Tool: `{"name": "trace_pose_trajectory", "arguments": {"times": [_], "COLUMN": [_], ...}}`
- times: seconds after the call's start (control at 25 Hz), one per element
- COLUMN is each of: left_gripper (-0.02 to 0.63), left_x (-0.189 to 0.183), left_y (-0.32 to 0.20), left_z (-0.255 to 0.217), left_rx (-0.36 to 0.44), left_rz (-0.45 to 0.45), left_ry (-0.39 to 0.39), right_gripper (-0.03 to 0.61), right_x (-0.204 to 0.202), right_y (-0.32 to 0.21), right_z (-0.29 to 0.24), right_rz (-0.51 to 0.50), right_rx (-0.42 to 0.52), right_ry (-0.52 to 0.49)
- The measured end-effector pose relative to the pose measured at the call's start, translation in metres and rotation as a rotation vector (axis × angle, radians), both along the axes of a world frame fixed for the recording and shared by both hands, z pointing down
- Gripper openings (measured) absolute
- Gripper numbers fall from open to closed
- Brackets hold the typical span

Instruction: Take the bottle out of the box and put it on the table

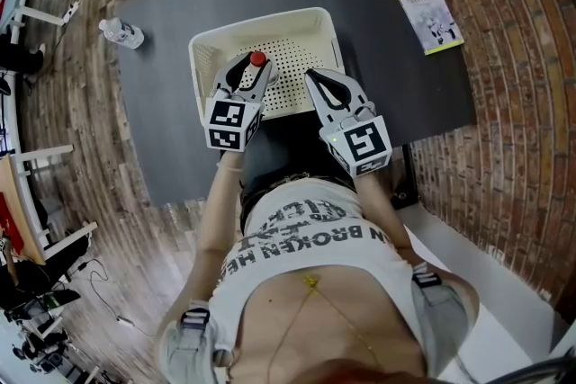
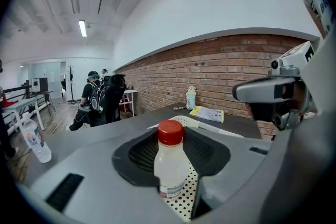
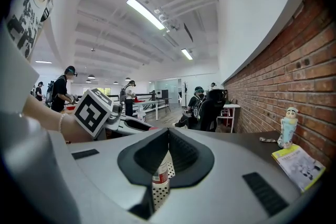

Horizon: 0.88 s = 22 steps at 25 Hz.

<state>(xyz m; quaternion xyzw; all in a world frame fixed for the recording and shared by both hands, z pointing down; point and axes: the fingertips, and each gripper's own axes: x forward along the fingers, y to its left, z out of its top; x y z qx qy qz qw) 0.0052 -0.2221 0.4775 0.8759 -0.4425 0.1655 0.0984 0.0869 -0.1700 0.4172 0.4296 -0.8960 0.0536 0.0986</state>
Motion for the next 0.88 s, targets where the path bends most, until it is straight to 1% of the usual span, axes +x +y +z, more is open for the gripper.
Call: {"name": "trace_pose_trajectory", "arguments": {"times": [0.16, 0.28, 0.4, 0.6, 0.72, 0.88], "left_gripper": [0.149, 0.149, 0.149, 0.149, 0.149, 0.149], "left_x": [0.000, -0.001, -0.006, -0.010, -0.011, -0.014], "left_y": [0.002, 0.001, -0.001, 0.005, 0.008, 0.012], "left_z": [-0.020, -0.048, -0.079, -0.123, -0.136, -0.137], "left_rx": [0.021, 0.049, 0.077, 0.124, 0.128, 0.118], "left_rz": [0.018, 0.036, 0.032, 0.034, 0.034, 0.036], "left_ry": [0.011, 0.023, 0.048, 0.059, 0.059, 0.058], "right_gripper": [0.009, 0.009, 0.009, 0.009, 0.009, 0.009], "right_x": [0.006, 0.009, 0.009, 0.009, 0.007, 0.003], "right_y": [0.007, 0.010, 0.012, 0.018, 0.023, 0.028], "right_z": [-0.001, -0.004, -0.008, -0.016, -0.017, -0.018], "right_rz": [0.007, 0.008, 0.008, 0.000, -0.003, -0.004], "right_rx": [0.004, 0.010, 0.019, 0.038, 0.042, 0.043], "right_ry": [-0.005, -0.009, -0.017, -0.027, -0.028, -0.032]}}
